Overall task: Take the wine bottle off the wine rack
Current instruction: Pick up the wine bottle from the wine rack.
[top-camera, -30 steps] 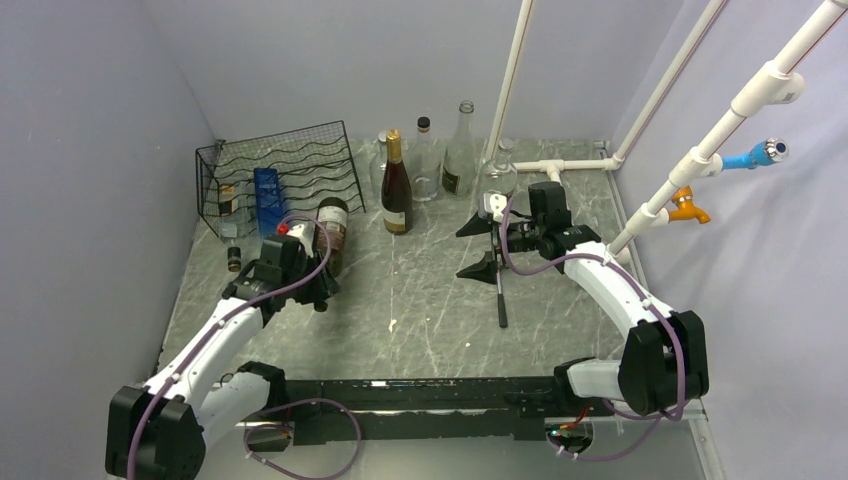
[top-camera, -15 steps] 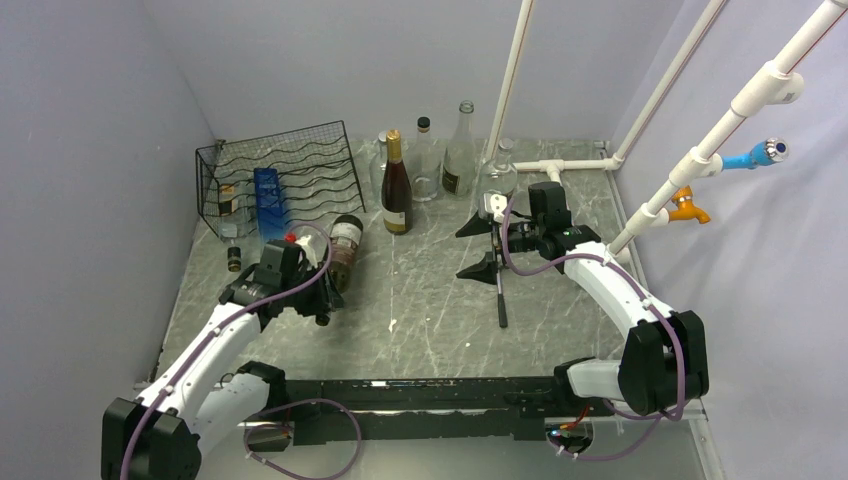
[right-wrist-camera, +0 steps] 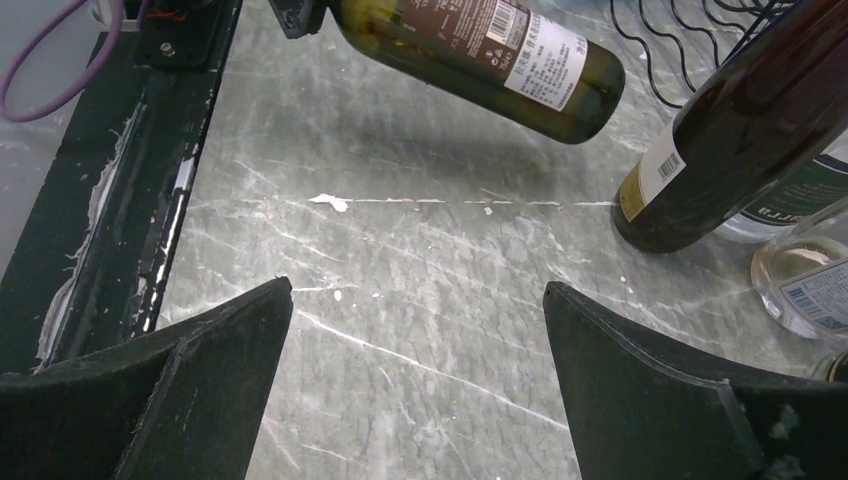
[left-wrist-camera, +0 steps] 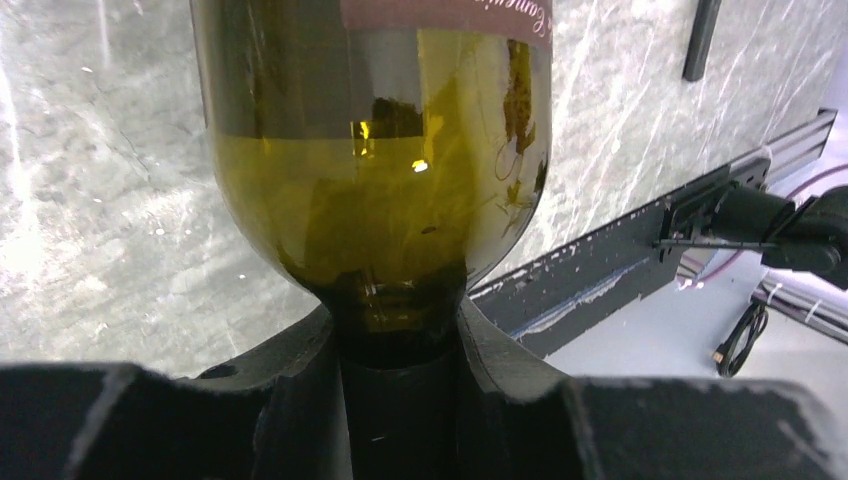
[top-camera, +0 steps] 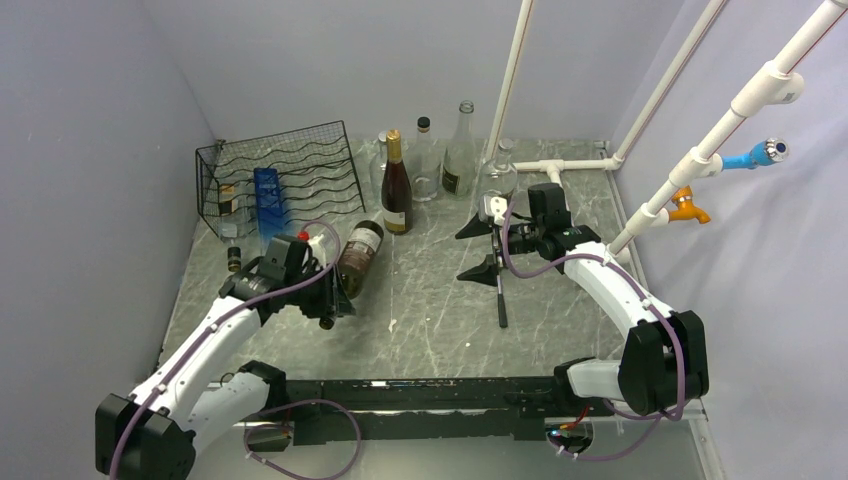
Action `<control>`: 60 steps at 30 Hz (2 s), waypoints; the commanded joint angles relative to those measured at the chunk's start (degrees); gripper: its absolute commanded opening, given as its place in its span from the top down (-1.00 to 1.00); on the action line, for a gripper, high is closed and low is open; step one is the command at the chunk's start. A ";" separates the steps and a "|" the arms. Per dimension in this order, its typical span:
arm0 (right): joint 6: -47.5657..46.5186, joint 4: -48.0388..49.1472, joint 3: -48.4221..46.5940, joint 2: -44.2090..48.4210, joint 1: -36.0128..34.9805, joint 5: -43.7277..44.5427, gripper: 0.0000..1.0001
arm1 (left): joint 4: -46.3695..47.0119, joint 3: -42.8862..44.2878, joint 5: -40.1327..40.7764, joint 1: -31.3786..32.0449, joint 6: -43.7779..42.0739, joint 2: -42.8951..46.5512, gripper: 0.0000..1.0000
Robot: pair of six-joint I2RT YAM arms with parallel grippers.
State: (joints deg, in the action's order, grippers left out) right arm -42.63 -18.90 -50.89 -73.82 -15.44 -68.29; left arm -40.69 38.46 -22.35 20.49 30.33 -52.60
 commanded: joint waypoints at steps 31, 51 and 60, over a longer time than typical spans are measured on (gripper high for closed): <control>-24.13 -9.31 3.40 4.08 -2.62 -4.69 -0.99 | 4.12 17.61 -10.48 21.24 -2.06 -15.76 1.00; -26.33 -5.66 5.42 2.82 -15.08 12.73 -0.99 | 4.45 25.30 -13.42 26.50 -3.68 -26.77 1.00; -26.74 -4.52 5.80 2.26 -18.15 17.64 -0.99 | 4.91 26.19 -14.54 26.95 -3.70 -27.97 1.00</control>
State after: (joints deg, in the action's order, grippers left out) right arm -67.77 -25.71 -45.47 -71.26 -32.62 -52.71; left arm -42.09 60.45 -32.75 46.85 28.95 -81.36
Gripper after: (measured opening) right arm 0.994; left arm 0.385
